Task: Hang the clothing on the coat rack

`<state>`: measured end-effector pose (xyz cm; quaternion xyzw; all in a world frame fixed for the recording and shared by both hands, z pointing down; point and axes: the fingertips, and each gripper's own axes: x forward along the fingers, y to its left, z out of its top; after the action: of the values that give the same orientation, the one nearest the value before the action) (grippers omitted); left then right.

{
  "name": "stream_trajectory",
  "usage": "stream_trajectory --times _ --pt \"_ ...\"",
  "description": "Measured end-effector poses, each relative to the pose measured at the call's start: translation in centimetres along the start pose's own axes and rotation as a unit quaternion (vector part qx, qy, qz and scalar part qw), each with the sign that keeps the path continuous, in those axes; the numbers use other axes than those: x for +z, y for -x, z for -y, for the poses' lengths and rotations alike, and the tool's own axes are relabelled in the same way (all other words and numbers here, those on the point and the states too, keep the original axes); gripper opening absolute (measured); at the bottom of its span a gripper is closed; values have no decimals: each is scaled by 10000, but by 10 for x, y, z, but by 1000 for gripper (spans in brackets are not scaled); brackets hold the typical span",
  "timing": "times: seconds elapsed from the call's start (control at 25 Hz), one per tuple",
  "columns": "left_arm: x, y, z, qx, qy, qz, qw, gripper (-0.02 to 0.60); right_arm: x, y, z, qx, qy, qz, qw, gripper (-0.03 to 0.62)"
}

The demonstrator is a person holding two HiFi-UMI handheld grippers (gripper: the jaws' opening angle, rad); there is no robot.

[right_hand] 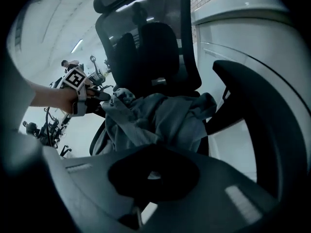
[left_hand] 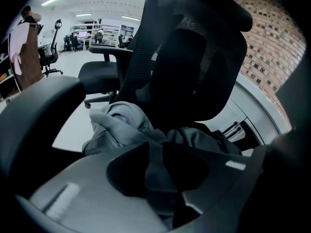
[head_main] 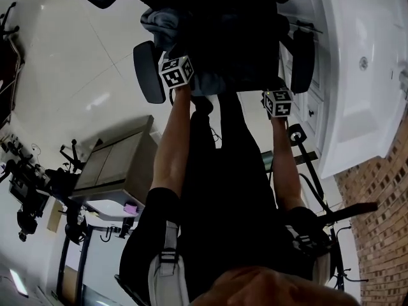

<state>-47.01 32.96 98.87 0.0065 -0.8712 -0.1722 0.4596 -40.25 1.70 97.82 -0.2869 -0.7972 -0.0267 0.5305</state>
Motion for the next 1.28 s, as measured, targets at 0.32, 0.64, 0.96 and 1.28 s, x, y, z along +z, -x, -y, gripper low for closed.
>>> stream_trajectory --times 0.32,0.64,0.96,1.28 --pt "-35 -48 -23 176 -221 -721 9970 182 -6 -12 -9 432 -346 98 9984 232" --pt "-12 -34 -18 -501 549 -139 9971 34 6 -15 -18 563 -197 104 9982 244" --pt "50 89 21 -1490 713 1548 9740 32 37 18 -33 743 -15 451 9962 321" --pt "69 162 62 -1992 319 2073 9573 32 43 -6 -49 657 675 22 9955 337"
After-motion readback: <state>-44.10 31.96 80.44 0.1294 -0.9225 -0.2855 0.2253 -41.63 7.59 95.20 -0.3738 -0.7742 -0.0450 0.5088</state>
